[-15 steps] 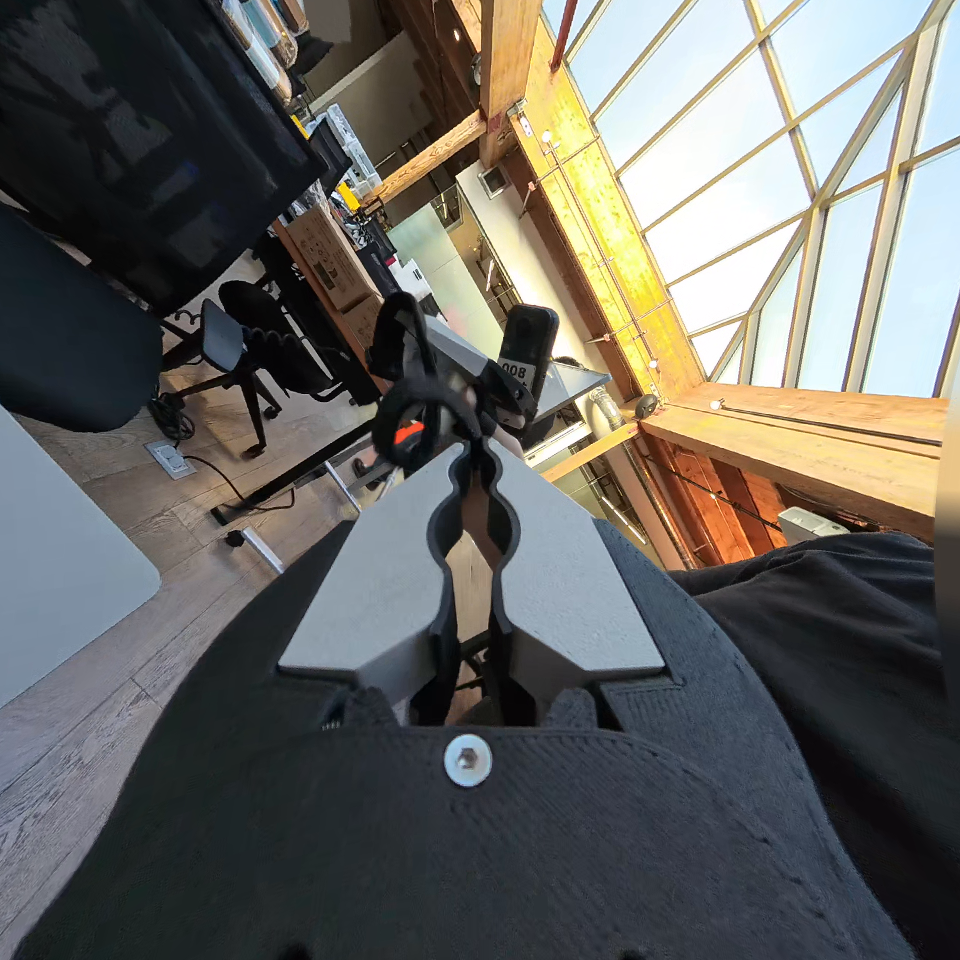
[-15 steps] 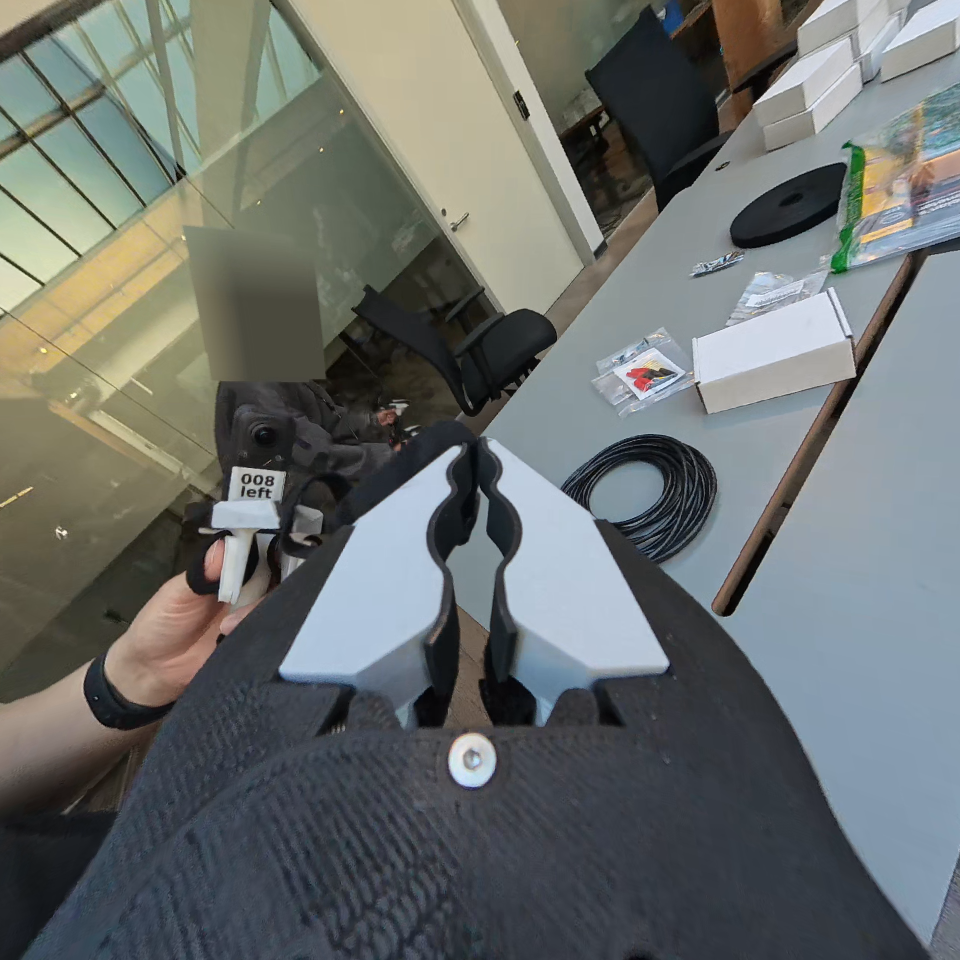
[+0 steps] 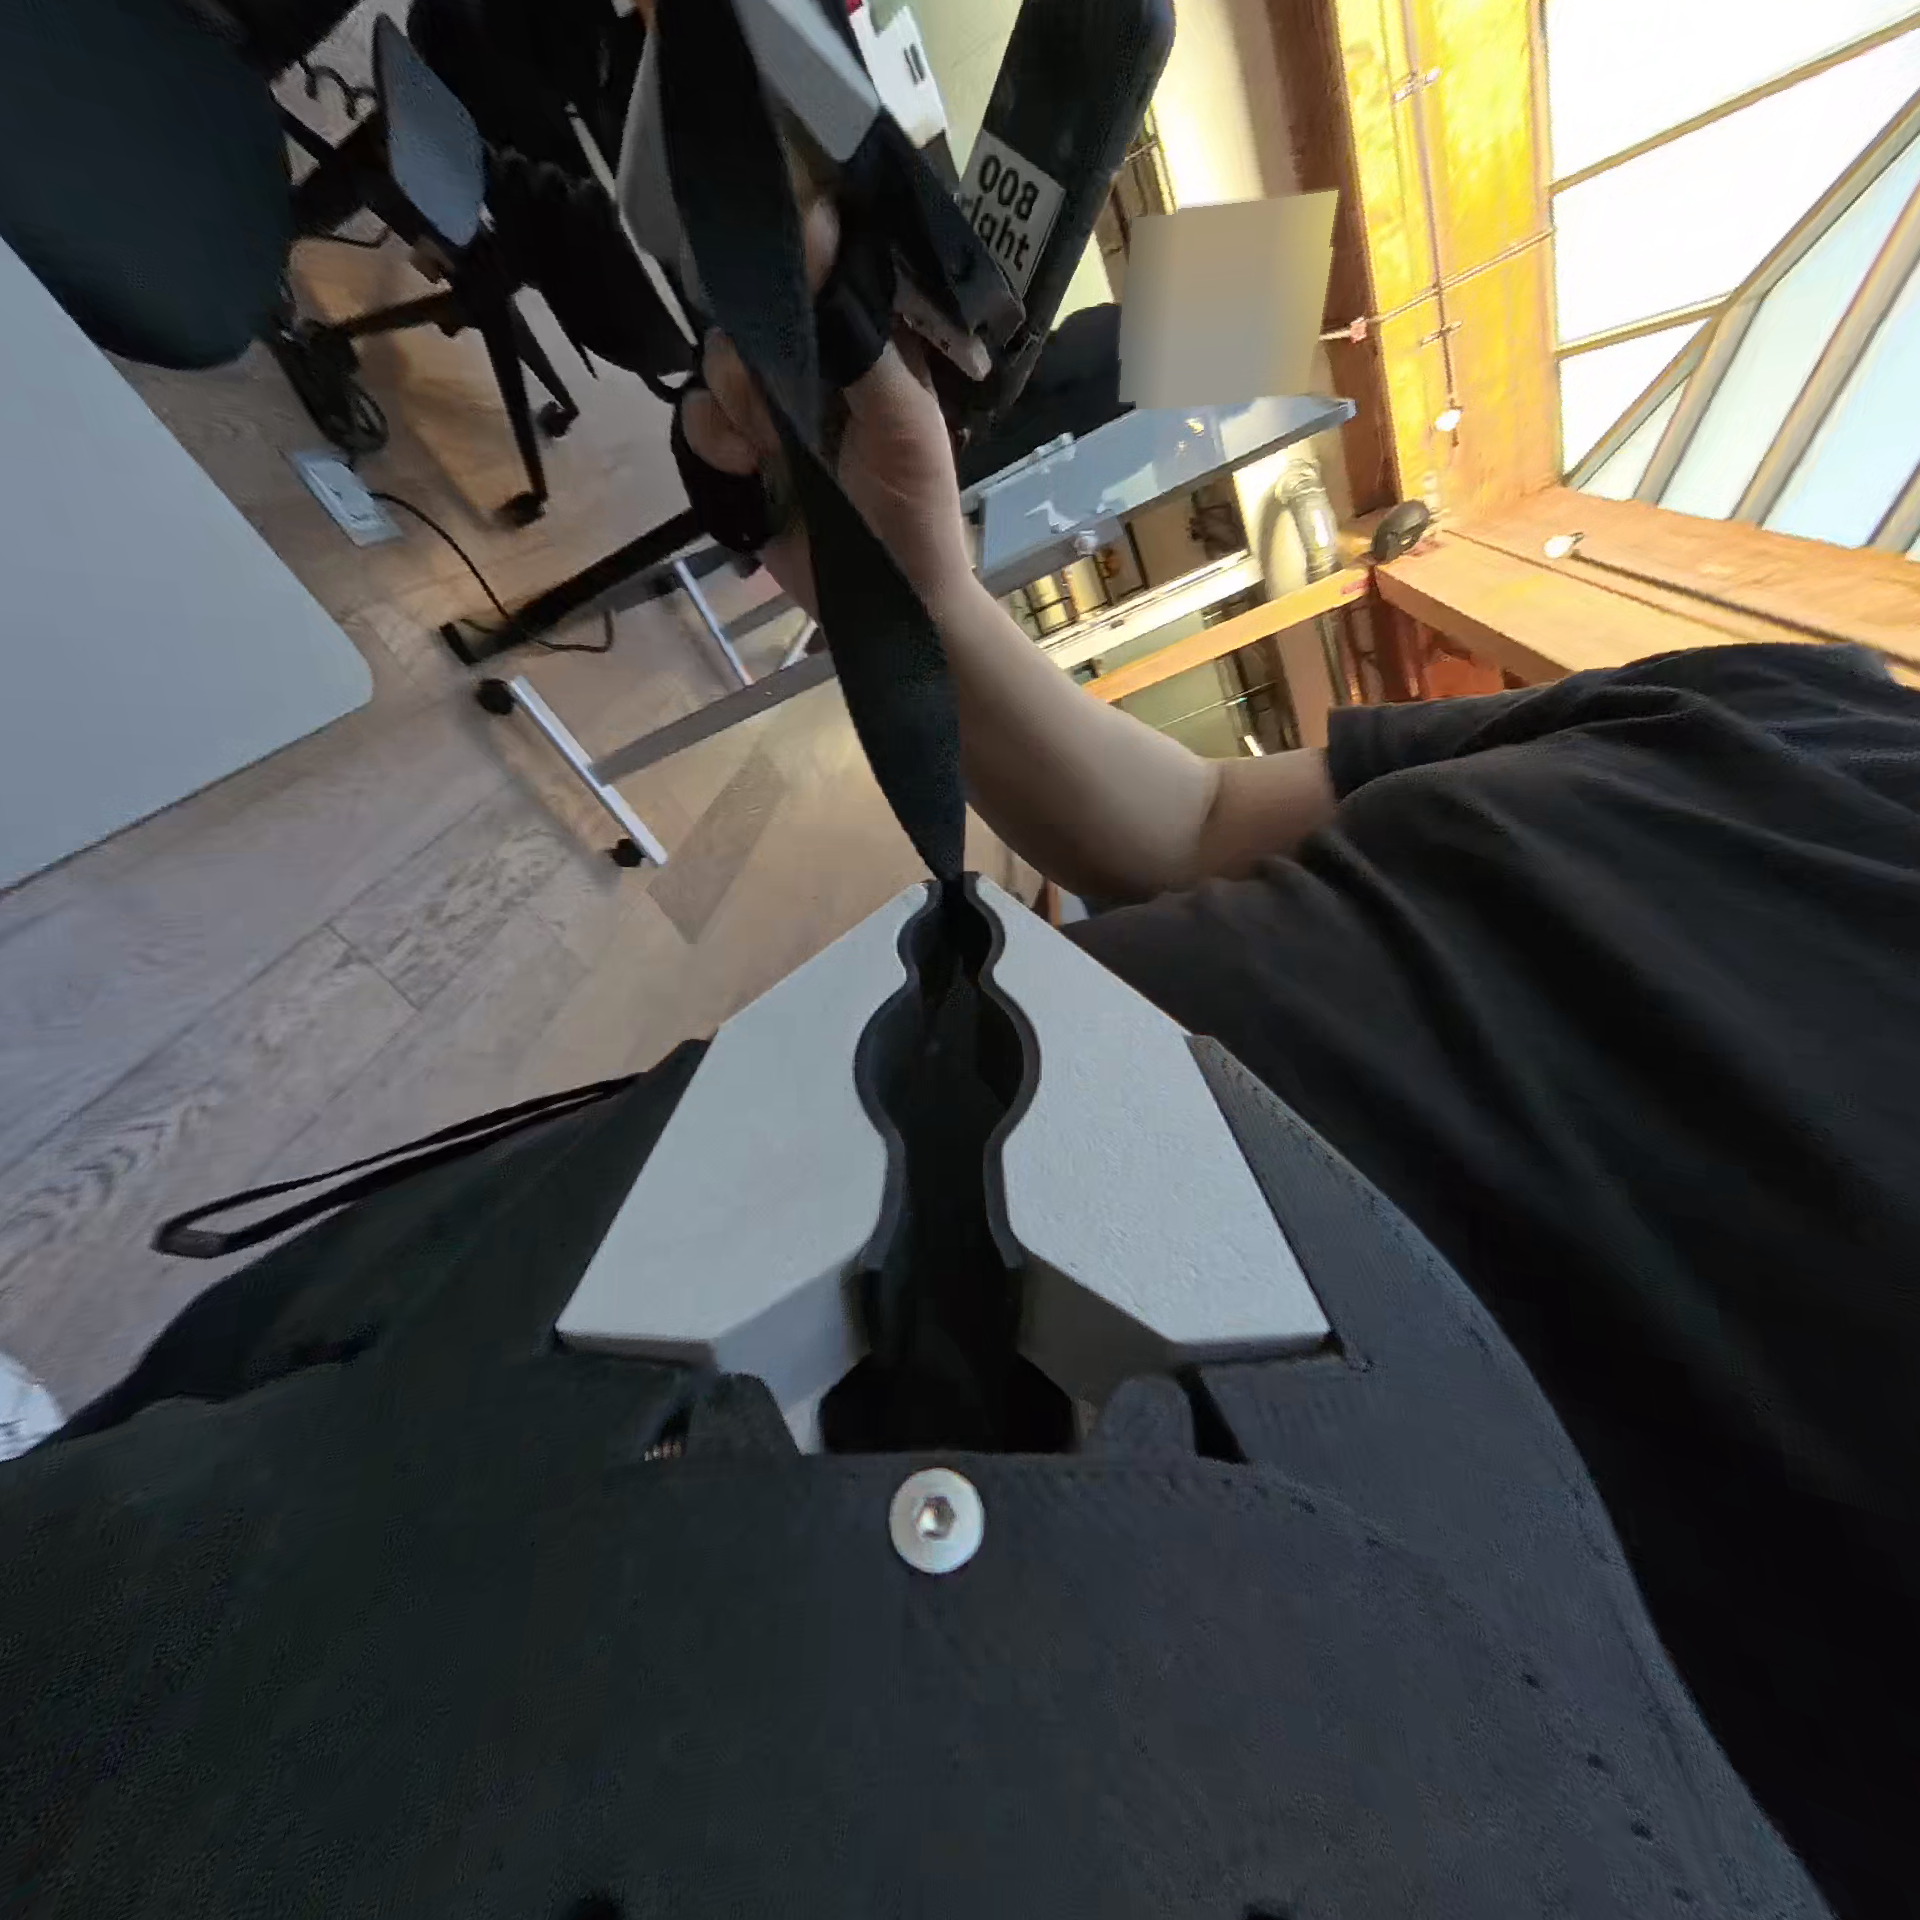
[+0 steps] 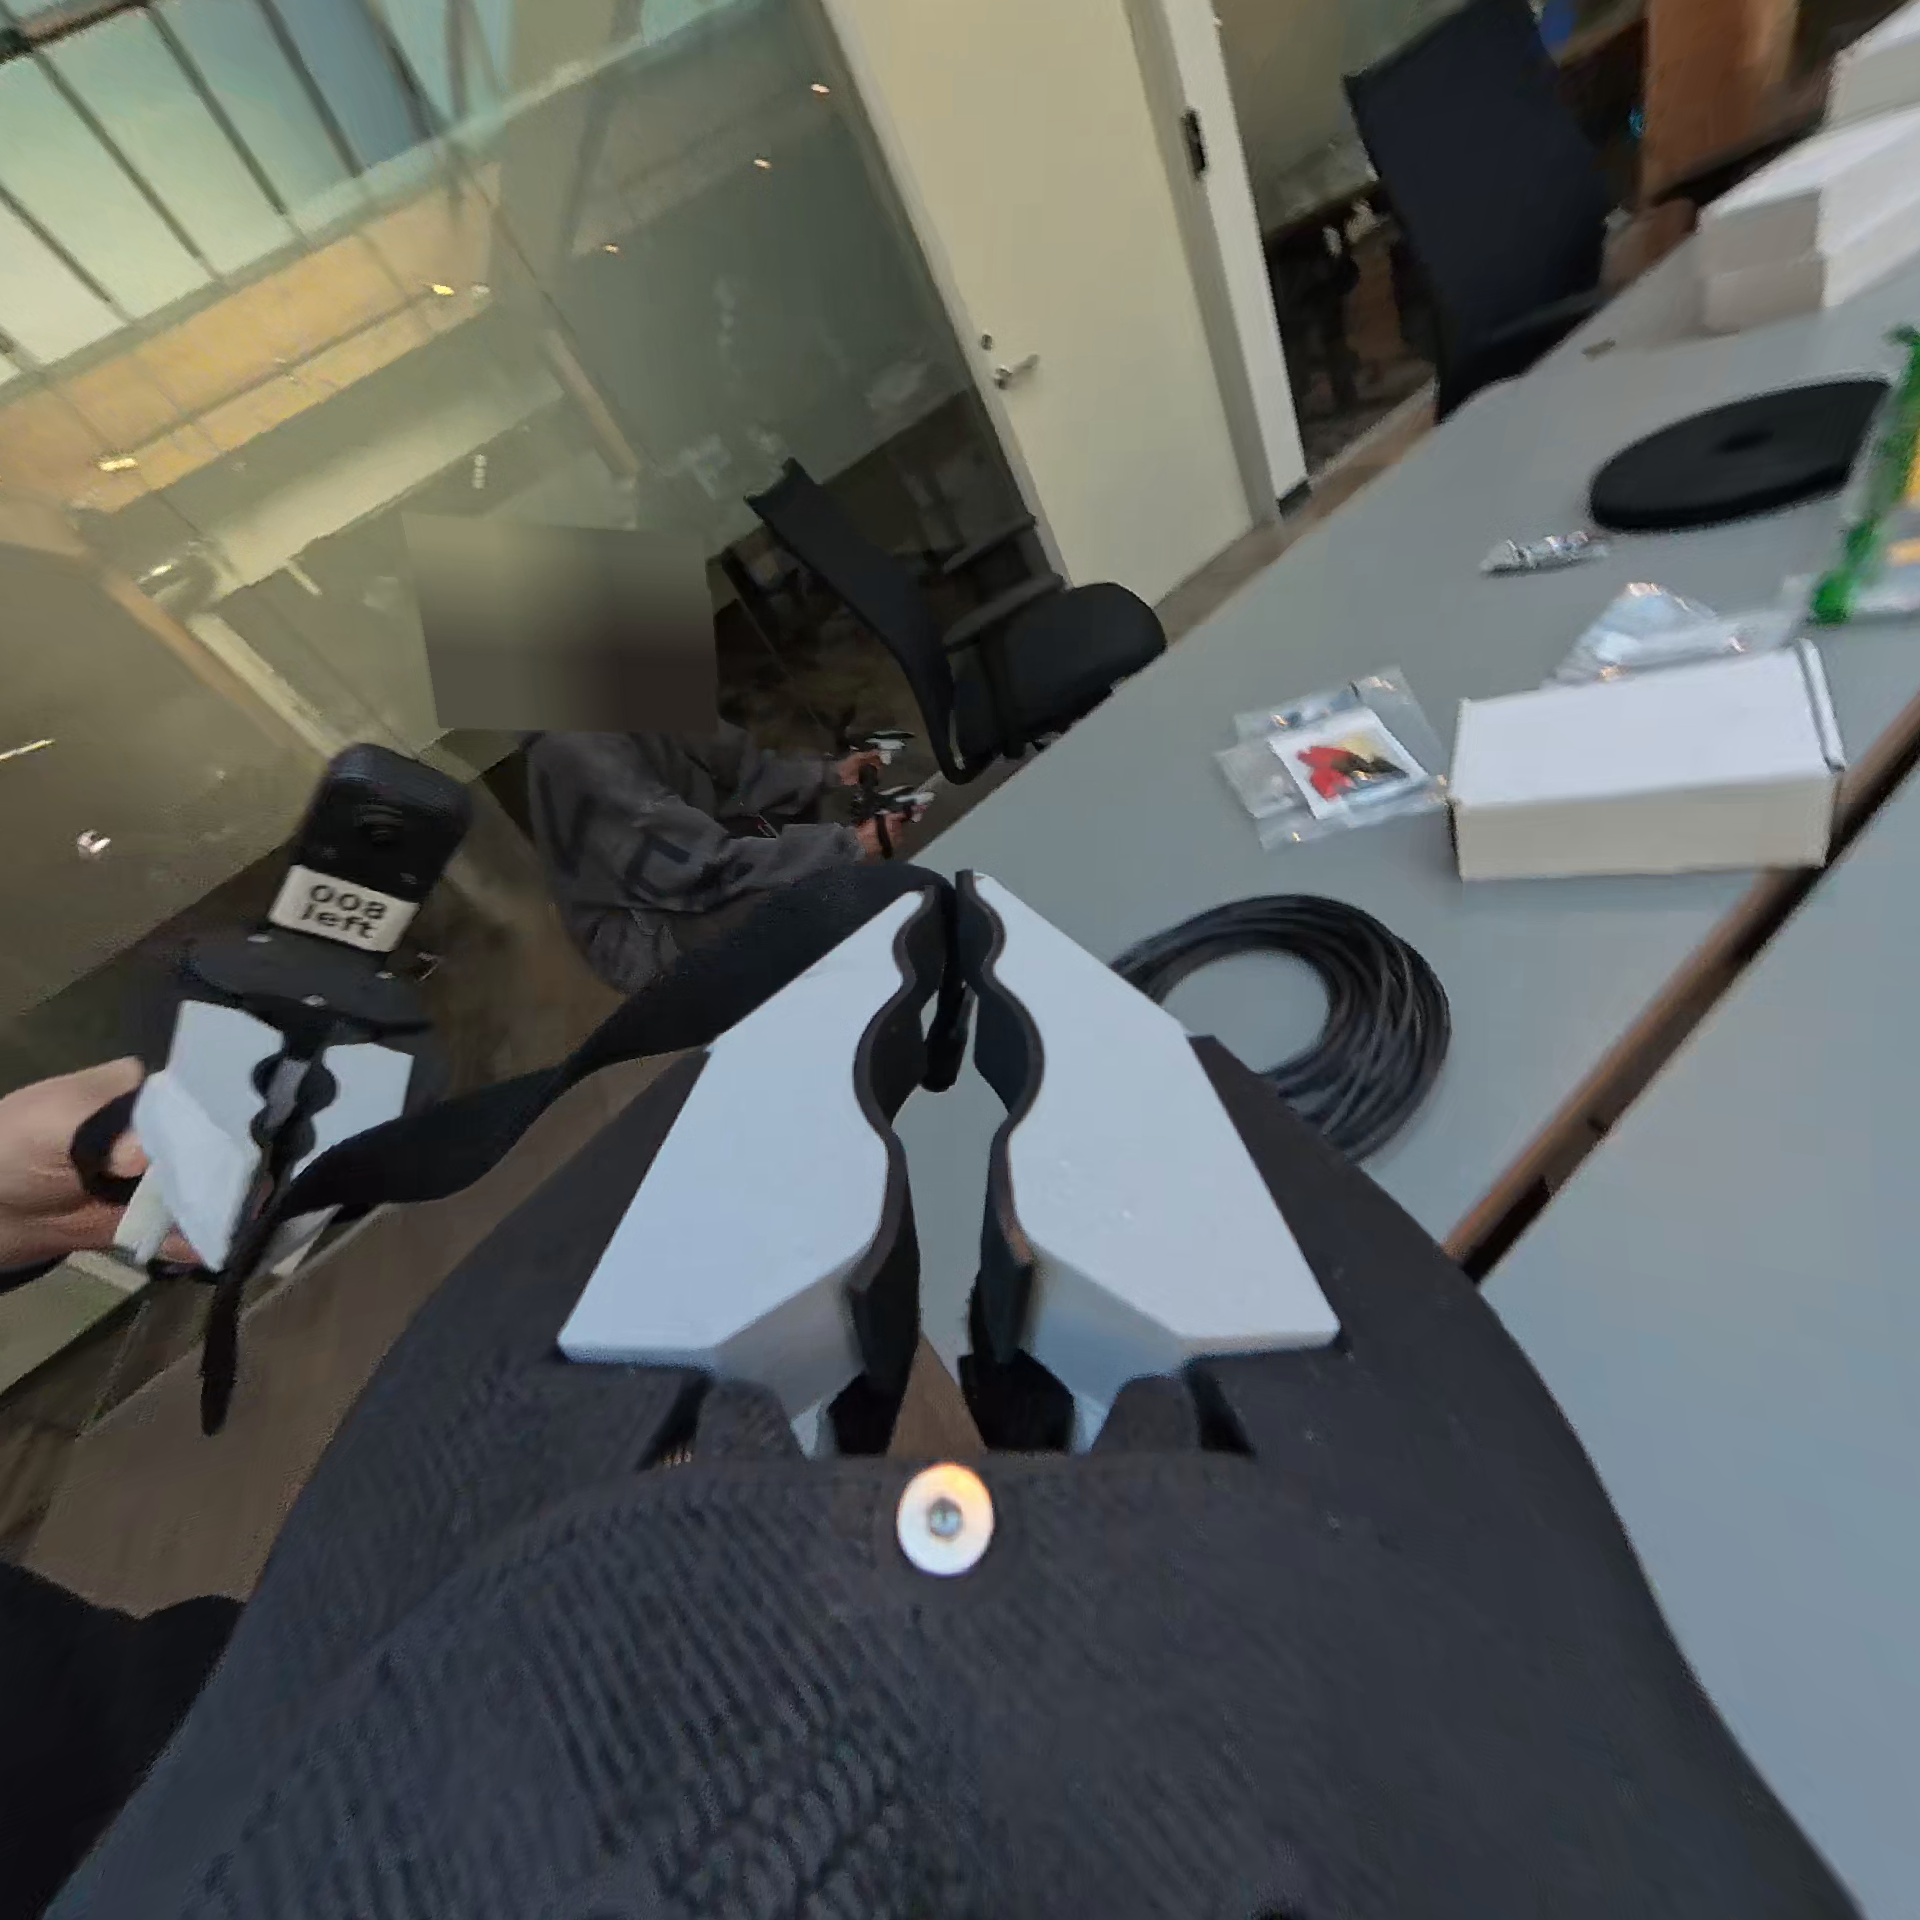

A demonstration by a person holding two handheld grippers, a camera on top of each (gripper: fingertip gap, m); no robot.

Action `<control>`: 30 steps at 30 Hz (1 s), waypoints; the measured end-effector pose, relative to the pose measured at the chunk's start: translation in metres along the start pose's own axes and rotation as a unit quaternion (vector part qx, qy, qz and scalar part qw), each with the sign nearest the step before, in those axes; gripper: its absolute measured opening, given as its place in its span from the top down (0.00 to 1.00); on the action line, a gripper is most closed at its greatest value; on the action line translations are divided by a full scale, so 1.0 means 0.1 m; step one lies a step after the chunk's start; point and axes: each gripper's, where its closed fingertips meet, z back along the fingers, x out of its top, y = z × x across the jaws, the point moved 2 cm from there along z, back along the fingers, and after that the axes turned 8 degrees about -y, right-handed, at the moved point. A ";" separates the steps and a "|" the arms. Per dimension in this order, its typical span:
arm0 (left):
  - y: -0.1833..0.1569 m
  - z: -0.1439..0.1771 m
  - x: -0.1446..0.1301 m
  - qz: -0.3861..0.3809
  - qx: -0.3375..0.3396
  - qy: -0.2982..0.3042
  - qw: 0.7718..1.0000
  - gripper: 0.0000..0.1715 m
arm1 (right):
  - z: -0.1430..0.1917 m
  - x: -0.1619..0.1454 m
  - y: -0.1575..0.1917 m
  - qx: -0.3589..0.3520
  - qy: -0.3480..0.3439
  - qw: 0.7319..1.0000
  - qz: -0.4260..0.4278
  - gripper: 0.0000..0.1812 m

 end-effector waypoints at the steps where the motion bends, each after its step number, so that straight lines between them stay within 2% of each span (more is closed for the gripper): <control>1: 0.04 0.07 0.02 0.017 -0.005 -0.005 1.000 1.00 | -0.09 0.06 0.07 0.025 -0.005 0.999 0.026 1.00; 3: 0.21 0.24 0.07 0.025 0.018 -0.021 0.999 0.99 | -0.28 0.17 0.23 0.071 0.011 0.993 0.089 1.00; 4: 0.32 0.35 0.13 0.022 0.040 -0.033 0.998 0.95 | -0.38 0.20 0.30 0.088 0.028 0.988 0.121 1.00; 5: 0.44 0.48 0.18 0.016 0.071 -0.046 0.996 0.90 | -0.50 0.19 0.34 0.096 0.058 0.983 0.148 1.00; 6: 0.57 0.63 0.25 0.008 0.112 -0.059 0.992 0.80 | -0.63 0.16 0.38 0.107 0.097 0.975 0.168 1.00; 8: 0.72 0.95 0.45 -0.019 0.179 -0.087 0.980 0.73 | -0.87 0.11 0.53 0.153 0.161 0.955 0.197 1.00; 10: 0.69 1.21 0.76 -0.056 0.201 -0.128 0.970 0.72 | -1.12 0.12 0.63 0.175 0.190 0.930 0.262 1.00; 12: 0.53 1.31 1.15 -0.104 0.190 -0.151 0.964 0.72 | -1.34 0.16 0.76 0.198 0.181 0.895 0.355 1.00; 13: 0.43 1.29 1.33 -0.135 0.179 -0.148 0.963 0.72 | -1.44 0.17 0.81 0.207 0.170 0.875 0.404 1.00; 15: 0.28 1.17 1.67 -0.198 0.170 -0.122 0.958 0.70 | -1.67 0.20 0.78 0.172 0.158 0.846 0.479 1.00; 17: 0.22 1.02 1.94 -0.263 0.182 -0.080 0.944 0.70 | -1.84 0.15 0.79 0.159 0.178 0.838 0.490 1.00; 20: 0.45 0.95 2.24 -0.341 0.255 -0.016 0.904 0.71 | -2.06 0.13 0.84 0.154 0.186 0.840 0.485 1.00; 21: 0.55 0.94 2.30 -0.359 0.268 0.003 0.894 0.73 | -2.12 0.13 0.83 0.145 0.189 0.840 0.487 1.00; 23: 0.71 0.93 2.37 -0.370 0.276 0.044 0.886 0.82 | -2.22 0.14 0.74 0.116 0.205 0.834 0.499 1.00; 25: 0.83 0.95 2.43 -0.377 0.295 0.073 0.875 0.86 | -2.28 0.13 0.64 0.090 0.233 0.822 0.511 1.00; 28: 0.91 0.98 2.57 -0.413 0.325 0.064 0.848 0.89 | -2.32 0.11 0.49 0.061 0.275 0.797 0.534 1.00; 30: 0.99 0.96 2.66 -0.433 0.343 0.063 0.831 0.89 | -2.32 0.09 0.39 0.046 0.300 0.793 0.528 1.00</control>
